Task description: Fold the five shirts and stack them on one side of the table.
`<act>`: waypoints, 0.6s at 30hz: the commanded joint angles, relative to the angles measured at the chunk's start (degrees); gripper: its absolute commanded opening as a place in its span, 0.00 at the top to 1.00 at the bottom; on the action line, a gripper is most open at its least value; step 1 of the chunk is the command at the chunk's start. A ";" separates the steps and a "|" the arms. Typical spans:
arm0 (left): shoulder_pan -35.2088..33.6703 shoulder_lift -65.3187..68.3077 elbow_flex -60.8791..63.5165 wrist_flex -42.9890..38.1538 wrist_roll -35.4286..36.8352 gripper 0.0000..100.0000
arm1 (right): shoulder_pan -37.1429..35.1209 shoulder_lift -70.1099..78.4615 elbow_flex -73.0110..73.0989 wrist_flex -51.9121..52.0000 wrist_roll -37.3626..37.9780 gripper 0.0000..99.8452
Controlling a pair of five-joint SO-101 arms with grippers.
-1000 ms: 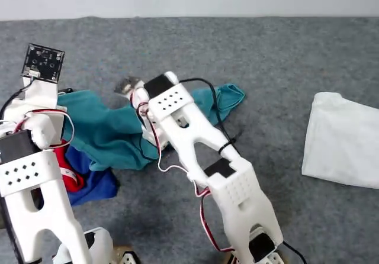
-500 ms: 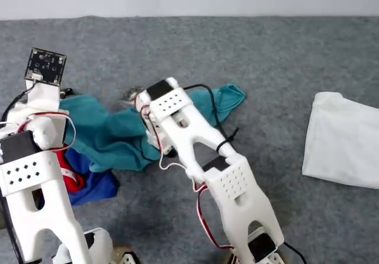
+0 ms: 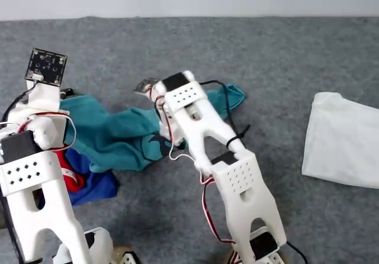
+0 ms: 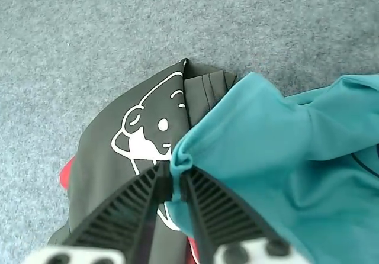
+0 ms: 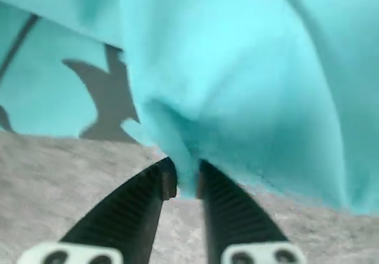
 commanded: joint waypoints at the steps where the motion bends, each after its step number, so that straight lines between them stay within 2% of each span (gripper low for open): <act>1: 0.09 -1.23 -0.57 -0.88 -0.35 0.99 | 2.42 -2.42 -4.13 3.47 1.49 0.99; 9: 0.09 -1.23 -0.66 -0.88 -0.35 0.99 | 3.03 -5.67 -4.13 3.38 4.22 0.98; 14: 0.09 -1.23 -0.57 -0.88 -0.35 0.99 | -0.22 -4.62 -4.13 3.38 3.87 0.87; 18: 0.09 -1.23 -0.57 -0.88 -0.35 0.99 | -3.21 -2.15 -4.40 3.21 3.87 0.87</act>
